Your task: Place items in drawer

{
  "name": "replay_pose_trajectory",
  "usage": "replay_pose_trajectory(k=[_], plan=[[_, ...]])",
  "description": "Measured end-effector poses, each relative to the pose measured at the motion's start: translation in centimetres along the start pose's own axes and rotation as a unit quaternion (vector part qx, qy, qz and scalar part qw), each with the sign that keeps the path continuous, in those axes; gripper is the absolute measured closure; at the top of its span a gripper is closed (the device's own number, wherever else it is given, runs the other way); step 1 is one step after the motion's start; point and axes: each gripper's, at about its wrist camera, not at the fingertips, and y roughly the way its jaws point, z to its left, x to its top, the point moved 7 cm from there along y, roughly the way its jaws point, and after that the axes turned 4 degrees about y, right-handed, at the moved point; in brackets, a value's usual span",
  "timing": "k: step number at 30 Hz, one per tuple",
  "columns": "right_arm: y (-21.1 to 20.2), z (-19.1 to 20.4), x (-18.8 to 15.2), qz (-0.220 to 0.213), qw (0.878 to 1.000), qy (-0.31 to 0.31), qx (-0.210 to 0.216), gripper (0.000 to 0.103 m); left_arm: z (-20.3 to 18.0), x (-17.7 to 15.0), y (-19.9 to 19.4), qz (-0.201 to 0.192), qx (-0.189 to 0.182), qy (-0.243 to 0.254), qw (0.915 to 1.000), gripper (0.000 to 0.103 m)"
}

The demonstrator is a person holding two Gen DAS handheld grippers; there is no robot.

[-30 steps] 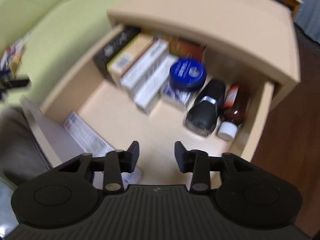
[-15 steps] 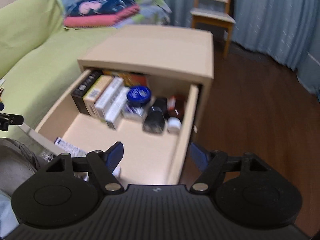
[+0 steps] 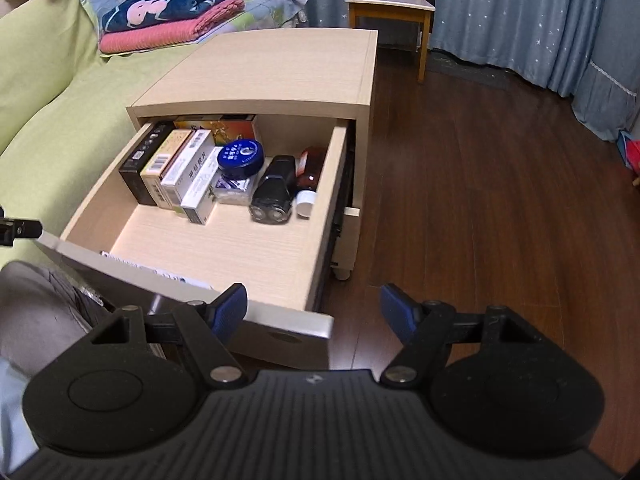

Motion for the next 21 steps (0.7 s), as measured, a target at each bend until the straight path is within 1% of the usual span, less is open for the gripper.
replay_pose_trajectory(k=[5, 9, 11, 15, 17, 21], plan=[[0.8, -1.0, -2.2, 0.019, 1.000, 0.004, 0.011, 0.032, 0.1, -1.0, 1.1, 0.023, 0.006, 0.006, 0.9997, 0.009], [1.8, -1.3, -3.7, 0.041, 0.999, 0.002, 0.011, 0.032, 0.2, -1.7, 1.6, 0.031, 0.009, 0.009, 0.9995, 0.009], [2.6, -1.5, -4.0, 0.049, 0.999, 0.004, 0.008, 0.034, 0.2, -2.0, 2.0, 0.034, 0.007, 0.009, 0.9993, 0.009], [4.0, -1.5, -4.5, 0.064, 0.998, -0.003, -0.002, 0.040, 0.0, -2.5, 2.9, 0.044, 0.005, 0.014, 0.9989, 0.009], [4.6, -1.5, -4.8, 0.070, 0.997, -0.003, -0.005, 0.040, -0.1, -2.6, 3.4, 0.048, 0.003, 0.016, 0.9987, 0.009], [5.5, -1.2, -5.1, 0.080, 0.997, -0.004, -0.001, 0.043, -0.3, -2.8, 4.2, 0.057, -0.001, 0.019, 0.9982, 0.009]])
